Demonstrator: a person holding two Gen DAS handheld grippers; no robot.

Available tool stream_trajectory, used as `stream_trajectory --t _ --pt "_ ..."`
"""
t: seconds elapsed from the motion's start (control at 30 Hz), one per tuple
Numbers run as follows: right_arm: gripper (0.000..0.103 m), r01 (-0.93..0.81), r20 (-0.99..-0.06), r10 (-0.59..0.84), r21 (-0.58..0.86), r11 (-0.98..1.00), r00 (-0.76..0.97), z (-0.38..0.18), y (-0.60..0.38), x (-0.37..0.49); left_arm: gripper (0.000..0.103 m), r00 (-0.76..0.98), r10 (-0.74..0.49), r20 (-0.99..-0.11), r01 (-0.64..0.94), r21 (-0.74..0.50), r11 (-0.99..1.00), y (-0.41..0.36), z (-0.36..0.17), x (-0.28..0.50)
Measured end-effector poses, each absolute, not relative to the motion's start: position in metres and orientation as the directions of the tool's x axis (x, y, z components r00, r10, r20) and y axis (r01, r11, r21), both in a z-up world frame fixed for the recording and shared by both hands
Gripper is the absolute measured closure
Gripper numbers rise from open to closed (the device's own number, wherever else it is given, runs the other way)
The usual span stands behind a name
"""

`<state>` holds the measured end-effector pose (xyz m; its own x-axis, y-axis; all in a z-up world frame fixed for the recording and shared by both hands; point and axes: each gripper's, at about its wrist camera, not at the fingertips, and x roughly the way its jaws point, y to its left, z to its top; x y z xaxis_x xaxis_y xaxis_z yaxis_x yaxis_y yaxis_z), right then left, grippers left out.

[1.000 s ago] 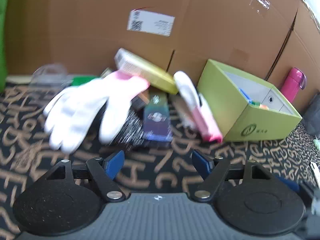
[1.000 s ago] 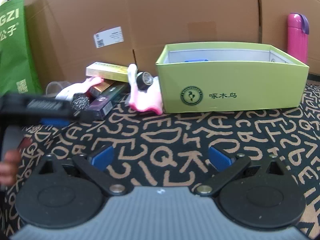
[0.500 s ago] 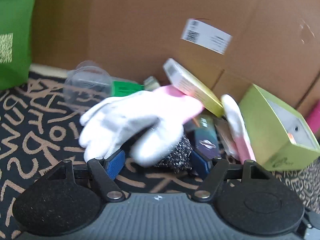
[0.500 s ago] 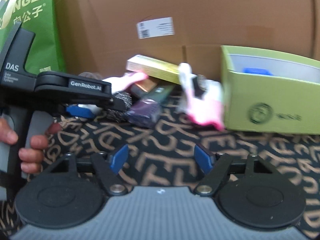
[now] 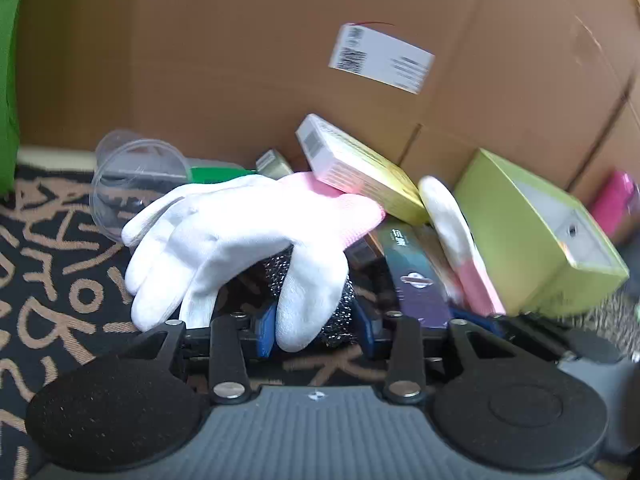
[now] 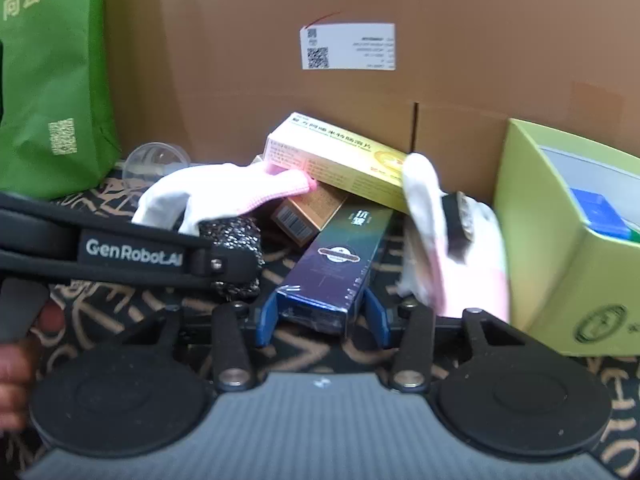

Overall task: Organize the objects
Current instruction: 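Grasp the steel scrubber with the left tool while the right tool grasps the long blue box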

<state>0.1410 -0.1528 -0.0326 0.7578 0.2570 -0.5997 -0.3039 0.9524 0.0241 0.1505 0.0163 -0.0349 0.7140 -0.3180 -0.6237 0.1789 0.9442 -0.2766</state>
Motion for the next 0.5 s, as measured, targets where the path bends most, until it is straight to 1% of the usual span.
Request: stream_trajectory --t 0.2,0.37,0.43,0.47,0.5 --pt "0.062 -0.333 -0.62 0.326 0.11 0.937 0.714 -0.03 -0.198 0.085 0.063 0.65 -0.402 -0.645 0.284 -0.284 0.916 0.016 -0.024 0.102" --pt "0.063 -0.33 -0.634 0.346 0.149 0.932 0.692 -0.023 -0.229 0.03 0.062 0.622 -0.421 -0.66 0.329 -0.267 0.906 0.016 -0.025 0.053" --pt "0.063 -0.325 -0.64 0.338 0.142 0.935 0.69 -0.021 -0.237 0.012 0.062 0.616 -0.424 -0.664 0.329 -0.273 0.904 0.017 -0.024 0.039" --pt "0.063 -0.325 -0.642 0.331 0.133 0.936 0.692 -0.021 -0.239 0.003 0.061 0.609 -0.432 -0.666 0.329 -0.283 0.901 0.017 -0.024 0.035" --pt "0.063 -0.319 -0.643 0.32 0.122 0.94 0.696 -0.02 -0.241 -0.003 0.056 0.607 -0.43 -0.668 0.322 -0.287 0.902 0.017 -0.024 0.032"
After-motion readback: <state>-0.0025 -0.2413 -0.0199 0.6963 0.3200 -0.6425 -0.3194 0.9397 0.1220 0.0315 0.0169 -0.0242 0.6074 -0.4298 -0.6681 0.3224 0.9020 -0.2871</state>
